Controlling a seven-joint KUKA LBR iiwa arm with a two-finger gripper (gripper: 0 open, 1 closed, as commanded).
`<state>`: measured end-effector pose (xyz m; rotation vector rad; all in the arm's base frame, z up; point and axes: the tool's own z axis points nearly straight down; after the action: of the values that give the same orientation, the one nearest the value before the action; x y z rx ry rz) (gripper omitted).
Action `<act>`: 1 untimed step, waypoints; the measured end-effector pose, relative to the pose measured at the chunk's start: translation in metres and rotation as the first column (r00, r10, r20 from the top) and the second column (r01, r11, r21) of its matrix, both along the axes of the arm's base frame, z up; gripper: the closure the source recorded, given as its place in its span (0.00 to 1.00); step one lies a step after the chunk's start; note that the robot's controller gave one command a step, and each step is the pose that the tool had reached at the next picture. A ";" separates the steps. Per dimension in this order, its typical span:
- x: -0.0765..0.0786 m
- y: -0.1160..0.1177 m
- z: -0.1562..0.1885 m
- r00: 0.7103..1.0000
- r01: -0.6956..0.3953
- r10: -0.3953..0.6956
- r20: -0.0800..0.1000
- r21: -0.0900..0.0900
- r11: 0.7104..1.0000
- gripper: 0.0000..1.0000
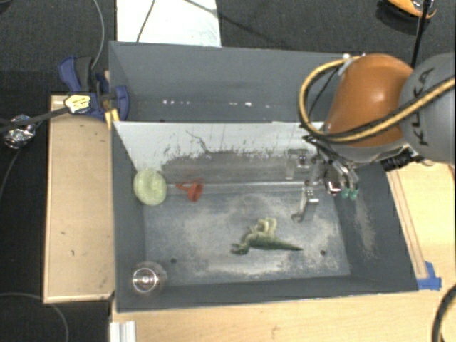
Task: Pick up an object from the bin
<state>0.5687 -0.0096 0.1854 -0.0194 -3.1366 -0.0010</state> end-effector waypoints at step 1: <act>0.002 0.000 0.005 1.000 0.000 0.000 0.008 0.000 1.000 0.00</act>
Offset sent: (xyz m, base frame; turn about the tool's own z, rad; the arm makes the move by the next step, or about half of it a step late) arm -0.0035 -0.0036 -0.1059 -0.2159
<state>0.5704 -0.0096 0.1899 -0.0194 -3.1450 -0.0009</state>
